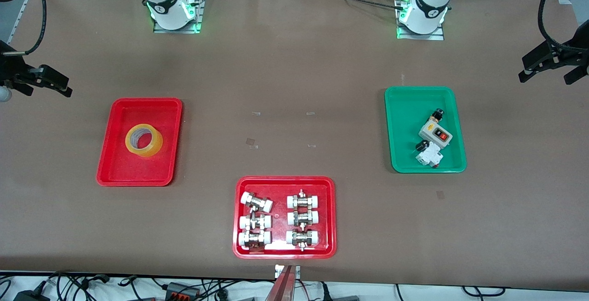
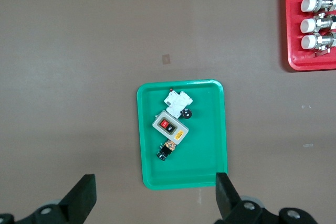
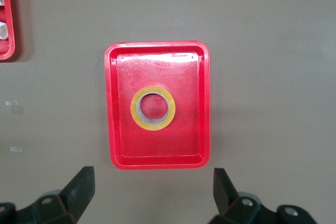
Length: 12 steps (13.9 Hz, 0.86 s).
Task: Left arm passes tape to right arm into tray
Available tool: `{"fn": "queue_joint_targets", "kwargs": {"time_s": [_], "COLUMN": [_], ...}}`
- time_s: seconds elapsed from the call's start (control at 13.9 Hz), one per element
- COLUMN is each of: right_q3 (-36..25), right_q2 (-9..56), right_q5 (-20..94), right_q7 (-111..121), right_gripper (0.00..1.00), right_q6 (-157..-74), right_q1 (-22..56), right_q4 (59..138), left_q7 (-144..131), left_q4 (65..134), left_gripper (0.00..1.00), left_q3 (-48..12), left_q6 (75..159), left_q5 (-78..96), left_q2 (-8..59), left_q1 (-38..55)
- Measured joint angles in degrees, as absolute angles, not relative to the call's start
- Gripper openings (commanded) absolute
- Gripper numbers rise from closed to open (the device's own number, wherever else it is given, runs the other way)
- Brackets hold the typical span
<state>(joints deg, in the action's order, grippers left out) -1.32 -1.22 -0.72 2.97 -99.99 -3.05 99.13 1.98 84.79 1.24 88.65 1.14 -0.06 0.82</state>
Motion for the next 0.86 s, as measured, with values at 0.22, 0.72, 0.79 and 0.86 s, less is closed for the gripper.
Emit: {"fn": "queue_joint_targets", "kwargs": {"time_s": [0.22,0.72,0.79,0.86], "right_q3": [-0.8,-0.4,-0.4,-0.3], "right_q2": [-1.2,-1.3,-1.3,-1.3], "right_q5": [-0.7,-0.7,-0.7,-0.7], "right_q7": [3.0,3.1,3.1,3.1], "right_gripper": [1.00,1.00,1.00,1.00], "right_q6": [-100.0,-98.9,-98.4,-98.2], "right_q1": [-3.3,-3.6,-3.6,-3.6], "right_q4": [99.1,99.0,99.0,99.0], "left_q7": [2.0,2.0,2.0,2.0], "left_q4": [84.8,84.8,84.8,84.8], "left_gripper": [1.00,1.00,1.00,1.00], "left_q3": [1.2,1.2,1.2,1.2], "left_q6": [88.7,88.7,88.7,88.7], "left_q5": [1.1,1.1,1.1,1.1], "left_q2": [-0.1,-0.1,-0.1,-0.1], "left_q1": [0.8,0.8,0.8,0.8]}}
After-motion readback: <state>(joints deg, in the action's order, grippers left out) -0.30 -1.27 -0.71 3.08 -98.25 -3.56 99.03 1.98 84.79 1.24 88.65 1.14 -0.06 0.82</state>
